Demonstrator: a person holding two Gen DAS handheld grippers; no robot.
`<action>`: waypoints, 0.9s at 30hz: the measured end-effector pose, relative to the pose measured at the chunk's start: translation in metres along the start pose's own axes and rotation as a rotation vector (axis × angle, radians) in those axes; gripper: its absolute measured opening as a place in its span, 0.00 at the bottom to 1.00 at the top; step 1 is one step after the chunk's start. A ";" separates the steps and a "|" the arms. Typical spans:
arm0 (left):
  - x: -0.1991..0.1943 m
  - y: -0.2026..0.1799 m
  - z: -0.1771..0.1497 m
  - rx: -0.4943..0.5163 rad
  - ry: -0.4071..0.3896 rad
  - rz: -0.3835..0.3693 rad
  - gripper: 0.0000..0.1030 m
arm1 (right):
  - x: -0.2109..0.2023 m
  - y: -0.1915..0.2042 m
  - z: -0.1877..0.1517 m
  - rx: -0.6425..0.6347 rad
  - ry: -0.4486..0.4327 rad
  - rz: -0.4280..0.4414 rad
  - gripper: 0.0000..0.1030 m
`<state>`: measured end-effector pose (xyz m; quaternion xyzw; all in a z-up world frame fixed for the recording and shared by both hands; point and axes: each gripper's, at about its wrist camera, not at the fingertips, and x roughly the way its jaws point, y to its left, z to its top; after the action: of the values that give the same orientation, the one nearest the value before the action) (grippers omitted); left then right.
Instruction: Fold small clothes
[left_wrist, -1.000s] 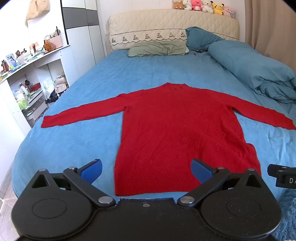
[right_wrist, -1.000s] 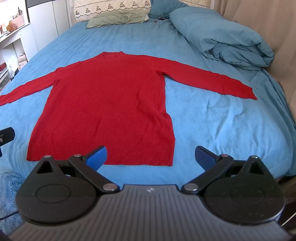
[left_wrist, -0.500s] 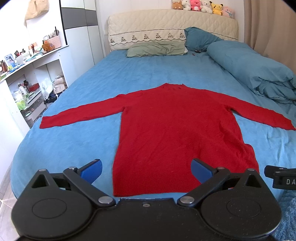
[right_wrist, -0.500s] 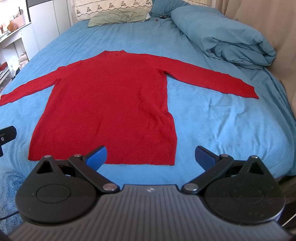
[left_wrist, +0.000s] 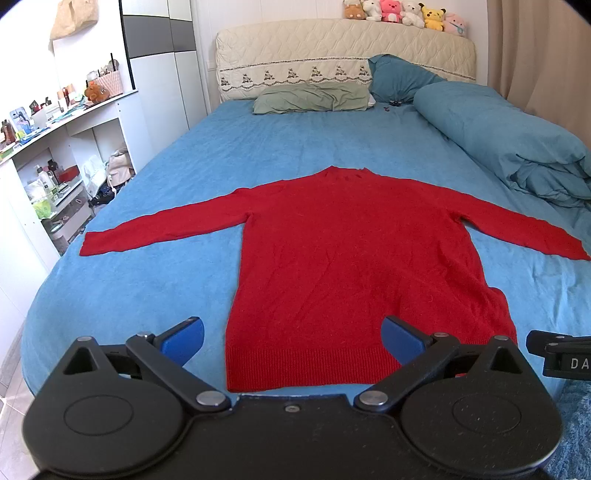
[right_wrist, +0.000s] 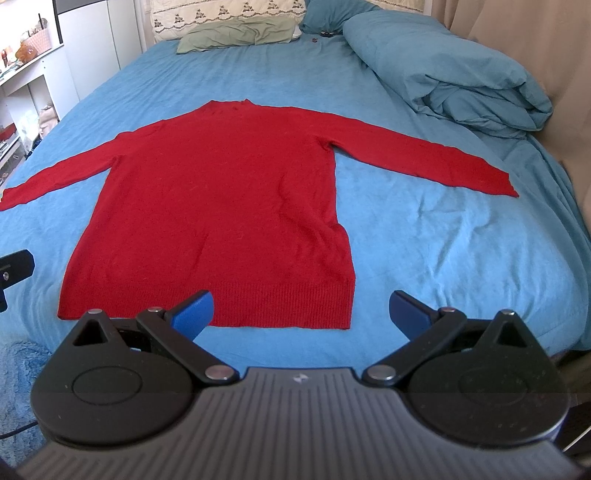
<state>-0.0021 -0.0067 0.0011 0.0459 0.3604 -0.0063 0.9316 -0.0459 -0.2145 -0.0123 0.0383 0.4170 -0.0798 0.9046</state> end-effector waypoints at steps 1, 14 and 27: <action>0.000 0.000 0.000 0.000 0.001 0.000 1.00 | 0.000 0.001 0.000 0.000 0.000 0.000 1.00; -0.002 0.000 0.001 0.003 0.000 0.006 1.00 | -0.002 0.003 0.000 0.001 -0.006 0.005 1.00; -0.003 -0.001 0.000 0.004 0.000 0.005 1.00 | -0.006 0.004 0.002 0.005 -0.003 0.012 1.00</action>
<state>-0.0041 -0.0075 0.0031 0.0484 0.3601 -0.0048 0.9316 -0.0471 -0.2103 -0.0067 0.0431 0.4152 -0.0757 0.9055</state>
